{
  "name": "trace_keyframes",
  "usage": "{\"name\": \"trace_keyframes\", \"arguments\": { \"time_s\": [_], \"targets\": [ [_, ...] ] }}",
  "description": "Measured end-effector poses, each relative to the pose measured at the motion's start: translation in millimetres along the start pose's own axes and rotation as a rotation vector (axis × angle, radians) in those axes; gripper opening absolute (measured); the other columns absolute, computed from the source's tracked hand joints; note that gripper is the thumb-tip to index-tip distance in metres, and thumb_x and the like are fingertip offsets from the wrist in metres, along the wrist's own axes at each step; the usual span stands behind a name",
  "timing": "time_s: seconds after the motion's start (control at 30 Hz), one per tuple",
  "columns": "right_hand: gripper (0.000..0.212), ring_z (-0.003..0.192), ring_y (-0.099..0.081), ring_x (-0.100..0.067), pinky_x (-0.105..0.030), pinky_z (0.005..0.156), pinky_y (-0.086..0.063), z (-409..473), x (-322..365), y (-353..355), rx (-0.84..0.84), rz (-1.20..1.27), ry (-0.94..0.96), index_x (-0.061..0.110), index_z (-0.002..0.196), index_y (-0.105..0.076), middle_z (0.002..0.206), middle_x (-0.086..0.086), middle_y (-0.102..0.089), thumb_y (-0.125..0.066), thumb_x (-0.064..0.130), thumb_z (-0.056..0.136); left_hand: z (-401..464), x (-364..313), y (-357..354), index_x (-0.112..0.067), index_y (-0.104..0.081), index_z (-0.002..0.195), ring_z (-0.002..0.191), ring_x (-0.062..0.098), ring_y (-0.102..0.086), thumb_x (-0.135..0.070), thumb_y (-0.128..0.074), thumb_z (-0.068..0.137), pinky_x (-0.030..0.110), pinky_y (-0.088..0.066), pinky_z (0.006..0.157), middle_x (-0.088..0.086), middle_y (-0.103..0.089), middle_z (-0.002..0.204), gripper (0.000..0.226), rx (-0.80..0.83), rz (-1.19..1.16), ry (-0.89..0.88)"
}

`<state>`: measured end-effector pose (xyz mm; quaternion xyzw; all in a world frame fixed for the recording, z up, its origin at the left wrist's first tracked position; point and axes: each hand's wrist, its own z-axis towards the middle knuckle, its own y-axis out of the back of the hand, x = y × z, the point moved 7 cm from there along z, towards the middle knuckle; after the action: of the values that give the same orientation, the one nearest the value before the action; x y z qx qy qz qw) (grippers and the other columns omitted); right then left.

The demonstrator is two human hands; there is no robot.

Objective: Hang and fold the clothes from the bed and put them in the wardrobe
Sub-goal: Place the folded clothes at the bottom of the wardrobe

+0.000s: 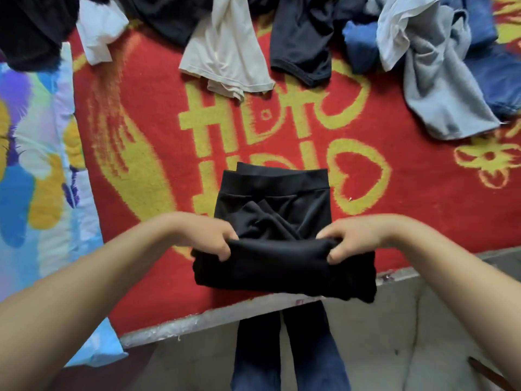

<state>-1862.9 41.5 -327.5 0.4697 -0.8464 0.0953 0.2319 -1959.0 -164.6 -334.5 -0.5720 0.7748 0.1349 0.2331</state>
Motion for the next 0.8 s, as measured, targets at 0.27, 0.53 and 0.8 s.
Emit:
{"name": "trace_keyframes", "arguments": {
  "time_s": [0.27,0.53,0.8],
  "targets": [
    [0.044,0.109,-0.056,-0.016,-0.025,0.081,-0.039,22.2,-65.5,103.7,-1.109,0.573,-0.080,0.028,0.120,-0.054,0.117,0.002,-0.059,-0.059,0.055,0.086,32.3,56.7,109.5,-0.016,-0.066,0.105,0.086,0.013,-0.064,-0.026,-0.062,0.090,0.025,-0.049,0.069,0.000,-0.069,0.100,0.018,-1.084,-0.801,-0.001],
    [0.050,0.109,-0.056,-0.020,-0.027,0.081,-0.037,38.2,-78.7,54.2,-1.253,0.686,-0.160,0.016,0.129,-0.048,0.110,0.004,-0.059,-0.057,0.045,0.089,35.2,54.3,72.2,-0.004,-0.050,0.091,0.076,0.022,-0.048,-0.033,-0.041,0.100,0.033,-0.032,0.068,0.001,-0.053,0.079,0.032,-1.581,-0.641,0.058],
    [0.073,0.139,-0.028,-0.030,-0.043,0.109,-0.029,31.8,-66.3,75.3,-1.250,0.334,-0.254,0.014,0.151,-0.020,0.149,-0.012,-0.034,-0.052,0.046,0.094,50.7,63.3,90.2,-0.010,-0.040,0.131,0.122,0.034,-0.046,-0.041,-0.042,0.098,0.043,-0.034,0.095,0.014,-0.051,0.129,0.045,-1.439,-0.395,0.297]
  ]
}}
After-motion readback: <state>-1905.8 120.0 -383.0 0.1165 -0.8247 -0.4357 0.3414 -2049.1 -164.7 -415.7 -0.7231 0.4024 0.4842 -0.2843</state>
